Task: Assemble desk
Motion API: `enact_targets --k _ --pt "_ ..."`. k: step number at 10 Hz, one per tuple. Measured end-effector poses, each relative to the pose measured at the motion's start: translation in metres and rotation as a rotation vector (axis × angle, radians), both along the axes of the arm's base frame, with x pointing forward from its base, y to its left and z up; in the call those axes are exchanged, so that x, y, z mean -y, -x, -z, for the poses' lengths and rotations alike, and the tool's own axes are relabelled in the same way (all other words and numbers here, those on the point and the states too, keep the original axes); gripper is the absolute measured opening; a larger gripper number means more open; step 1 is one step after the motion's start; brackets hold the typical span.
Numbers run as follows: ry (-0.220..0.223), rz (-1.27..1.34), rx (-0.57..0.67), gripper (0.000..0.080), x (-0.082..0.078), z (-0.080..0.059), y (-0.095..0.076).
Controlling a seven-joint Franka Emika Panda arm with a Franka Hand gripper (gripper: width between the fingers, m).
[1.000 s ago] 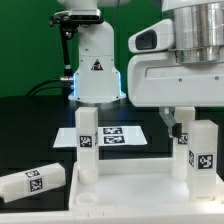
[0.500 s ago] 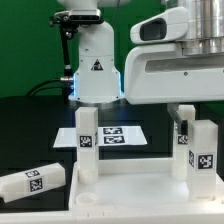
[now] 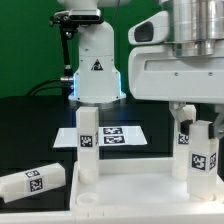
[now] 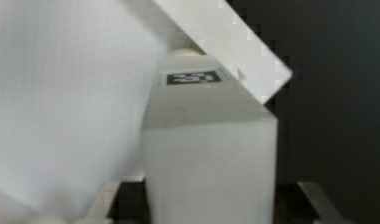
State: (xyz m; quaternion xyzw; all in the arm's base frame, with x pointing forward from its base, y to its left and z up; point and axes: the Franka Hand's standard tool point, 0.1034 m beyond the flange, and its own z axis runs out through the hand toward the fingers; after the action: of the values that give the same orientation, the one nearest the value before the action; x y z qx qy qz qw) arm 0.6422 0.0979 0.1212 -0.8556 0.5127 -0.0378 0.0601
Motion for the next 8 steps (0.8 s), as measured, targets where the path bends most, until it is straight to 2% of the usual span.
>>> enact_targets --k 1,4,7,8 --pt "-0.024 0.125 -0.026 0.0285 0.0002 0.0001 0.0012" --pt "-0.048 0.307 -0.042 0.0285 0.0013 0.0012 0.0017" --pt "-0.169 0.832 -0.057 0.0285 -0.0007 0.0025 0.0079" --pt "-0.165 0.814 -0.056 0.0285 -0.001 0.0022 0.0078"
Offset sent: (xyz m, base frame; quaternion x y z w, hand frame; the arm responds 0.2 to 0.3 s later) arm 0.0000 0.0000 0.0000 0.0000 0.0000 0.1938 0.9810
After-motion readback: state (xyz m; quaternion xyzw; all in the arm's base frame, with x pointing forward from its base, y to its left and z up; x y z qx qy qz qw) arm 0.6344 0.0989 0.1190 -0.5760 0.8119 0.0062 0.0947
